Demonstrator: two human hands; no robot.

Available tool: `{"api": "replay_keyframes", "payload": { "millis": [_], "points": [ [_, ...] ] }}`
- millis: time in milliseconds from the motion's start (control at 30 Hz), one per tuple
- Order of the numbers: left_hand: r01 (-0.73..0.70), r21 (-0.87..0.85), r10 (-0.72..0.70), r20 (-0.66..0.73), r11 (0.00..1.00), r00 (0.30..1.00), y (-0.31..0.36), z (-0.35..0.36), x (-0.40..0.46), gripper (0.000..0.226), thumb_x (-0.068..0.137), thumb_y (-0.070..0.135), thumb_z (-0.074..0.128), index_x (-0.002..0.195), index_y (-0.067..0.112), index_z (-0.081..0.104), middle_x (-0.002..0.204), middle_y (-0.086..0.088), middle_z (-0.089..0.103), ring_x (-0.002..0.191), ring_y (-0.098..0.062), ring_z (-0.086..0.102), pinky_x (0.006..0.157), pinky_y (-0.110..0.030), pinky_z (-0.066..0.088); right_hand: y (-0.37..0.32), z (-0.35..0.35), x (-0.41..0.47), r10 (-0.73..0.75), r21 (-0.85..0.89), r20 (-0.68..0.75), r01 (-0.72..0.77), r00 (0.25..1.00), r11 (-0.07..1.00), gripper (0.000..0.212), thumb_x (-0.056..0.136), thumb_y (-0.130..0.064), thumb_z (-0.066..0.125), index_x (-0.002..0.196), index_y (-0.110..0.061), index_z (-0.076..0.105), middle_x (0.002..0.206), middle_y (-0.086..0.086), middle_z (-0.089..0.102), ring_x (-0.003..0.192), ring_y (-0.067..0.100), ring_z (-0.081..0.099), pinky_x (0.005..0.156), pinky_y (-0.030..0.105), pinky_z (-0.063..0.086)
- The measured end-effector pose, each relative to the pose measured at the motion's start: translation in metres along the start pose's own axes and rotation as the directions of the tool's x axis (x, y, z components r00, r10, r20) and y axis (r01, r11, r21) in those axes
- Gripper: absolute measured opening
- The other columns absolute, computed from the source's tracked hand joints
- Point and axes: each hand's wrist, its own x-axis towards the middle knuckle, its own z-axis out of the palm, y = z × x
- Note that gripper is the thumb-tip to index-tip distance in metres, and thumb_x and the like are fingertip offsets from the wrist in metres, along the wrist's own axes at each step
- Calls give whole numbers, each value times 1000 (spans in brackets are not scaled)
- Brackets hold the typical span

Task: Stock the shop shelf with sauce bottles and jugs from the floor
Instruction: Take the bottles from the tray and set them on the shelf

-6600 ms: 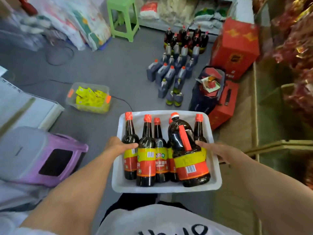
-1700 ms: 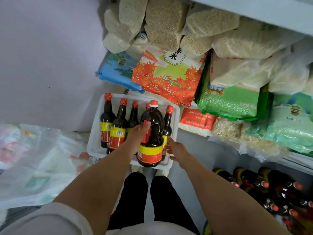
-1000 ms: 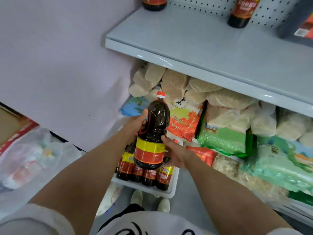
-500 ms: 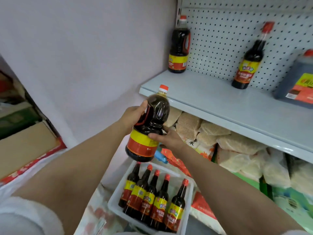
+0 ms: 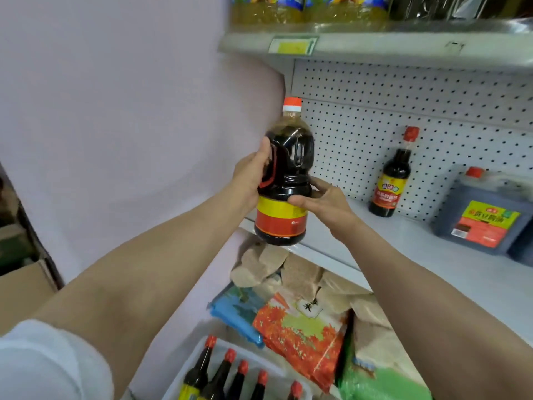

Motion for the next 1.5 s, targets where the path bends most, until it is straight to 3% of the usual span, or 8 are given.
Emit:
{"api": "replay_keyframes", "payload": {
  "millis": [133, 467, 767, 933, 1067, 1167, 1300, 1500],
  "points": [
    [4, -52, -2, 40, 999, 999, -23, 30, 18, 73, 65, 67, 75, 103, 5, 68, 104, -14, 75, 105, -32, 69, 97, -46, 54, 13, -38, 7, 1, -19, -1, -1, 1000, 1000, 65, 64, -17, 87, 124, -21, 66, 111, 1, 76, 106, 16, 71, 96, 33, 55],
    [45, 17, -48, 167, 999, 985, -88, 62, 61, 47, 71, 64, 76, 73, 20, 58, 91, -12, 70, 94, -27, 66, 103, -49, 45, 77, -91, 31, 55, -48, -59, -58, 997, 997, 59, 72, -4, 86, 118, -35, 66, 116, -3, 74, 116, 14, 66, 101, 37, 52],
    [-37, 136, 32, 35, 990, 999, -108, 78, 91, 53, 92, 57, 58, 54, 23, 42, 58, 6, 50, 58, -8, 47, 68, -26, 37, 110, -101, 67, 100, 66, -28, -98, 995, 993, 83, 78, -19, 82, 151, -26, 42, 138, -7, 62, 131, 12, 55, 109, 37, 45],
    [-105, 290, 89, 67, 951, 994, -112, 76, 97, 52, 97, 64, 40, 71, 20, 53, 73, 9, 61, 75, -8, 57, 76, -28, 43, 118, -99, 79, 147, 49, -21, -146, 989, 988, 93, 76, -43, 85, 154, -36, 34, 142, -9, 58, 137, 12, 48, 113, 42, 39],
    [-74, 182, 66, 49, 980, 997, -102, 61, 117, 54, 99, 61, 34, 130, 20, 52, 119, 3, 64, 112, -13, 61, 99, -34, 50, 117, -80, 66, 228, 141, -206, -202, 952, 969, 102, 77, -42, 80, 158, -26, 20, 151, -1, 47, 134, 13, 48, 110, 36, 41],
    [3, 292, -42, 128, 956, 991, -108, 57, 136, 72, 88, 78, 31, 138, 30, 47, 133, 4, 59, 126, -18, 54, 109, -45, 42, 109, -54, 52, 172, 24, -595, -196, 785, 980, 84, 73, -46, 84, 143, -26, 40, 124, -2, 59, 114, 13, 59, 88, 26, 48],
    [192, 198, -246, 299, 961, 922, -114, 63, 145, 66, 98, 68, 17, 120, 30, 66, 119, 7, 69, 116, -17, 61, 96, -33, 48, 107, -18, 49, 63, -97, -707, -185, 704, 978, 55, 78, -48, 80, 120, -28, 53, 106, -16, 63, 105, 6, 61, 79, 10, 46],
    [23, 228, -80, 248, 973, 965, -135, 42, 130, 56, 102, 59, 24, 143, 27, 47, 135, 5, 55, 125, -13, 50, 103, -36, 40, 108, -19, 73, 137, -87, -492, -205, 860, 975, 75, 78, -74, 64, 141, -37, 50, 136, -12, 61, 126, 7, 57, 105, 37, 49]
  ]
}}
